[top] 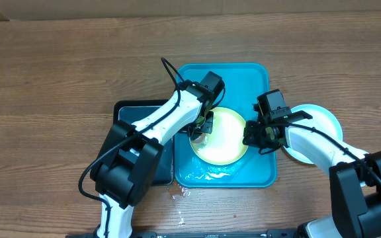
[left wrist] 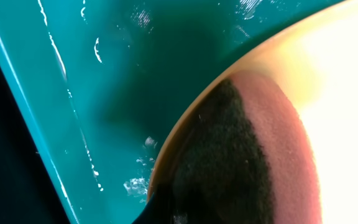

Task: Clean dirty plates on tray and stack at the side
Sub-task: 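Scrub the yellow-rimmed plate with the sponge while the right gripper holds it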

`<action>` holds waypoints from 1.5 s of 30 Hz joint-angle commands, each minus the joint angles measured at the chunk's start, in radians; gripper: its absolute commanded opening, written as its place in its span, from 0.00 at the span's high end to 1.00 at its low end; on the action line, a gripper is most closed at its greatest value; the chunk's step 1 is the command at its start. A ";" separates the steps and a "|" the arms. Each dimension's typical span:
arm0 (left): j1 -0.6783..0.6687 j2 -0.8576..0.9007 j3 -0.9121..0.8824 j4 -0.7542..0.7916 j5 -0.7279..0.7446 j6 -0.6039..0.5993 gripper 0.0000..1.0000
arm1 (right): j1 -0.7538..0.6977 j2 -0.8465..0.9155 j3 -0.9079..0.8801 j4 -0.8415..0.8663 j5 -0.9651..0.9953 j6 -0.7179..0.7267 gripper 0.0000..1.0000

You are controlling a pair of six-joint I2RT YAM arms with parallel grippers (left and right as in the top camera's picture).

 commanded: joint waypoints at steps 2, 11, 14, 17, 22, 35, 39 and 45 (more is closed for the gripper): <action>0.008 0.008 0.002 0.073 0.140 0.028 0.96 | 0.006 0.027 -0.001 -0.013 0.040 0.004 0.96; -0.031 0.129 0.002 0.279 0.702 0.031 0.96 | 0.006 0.027 0.000 -0.014 0.032 0.005 0.96; -0.035 0.141 0.002 0.241 0.732 0.031 0.96 | 0.006 0.027 0.000 -0.014 0.033 0.004 0.96; -0.036 0.122 0.002 0.195 0.721 0.031 0.96 | 0.006 0.027 0.000 -0.014 0.033 0.004 0.96; -0.036 0.081 0.002 0.056 0.563 0.039 0.96 | 0.006 0.027 0.000 -0.014 0.033 0.004 0.96; -0.017 0.060 0.003 -0.150 -0.164 -0.004 0.96 | 0.006 0.027 0.000 -0.014 0.033 0.004 0.96; 0.000 0.060 0.015 -0.153 -0.254 -0.005 0.96 | 0.006 0.027 0.000 -0.014 0.033 0.004 0.96; 0.019 0.060 0.057 -0.113 -0.108 0.006 0.96 | 0.006 0.027 0.000 -0.021 0.033 0.004 0.96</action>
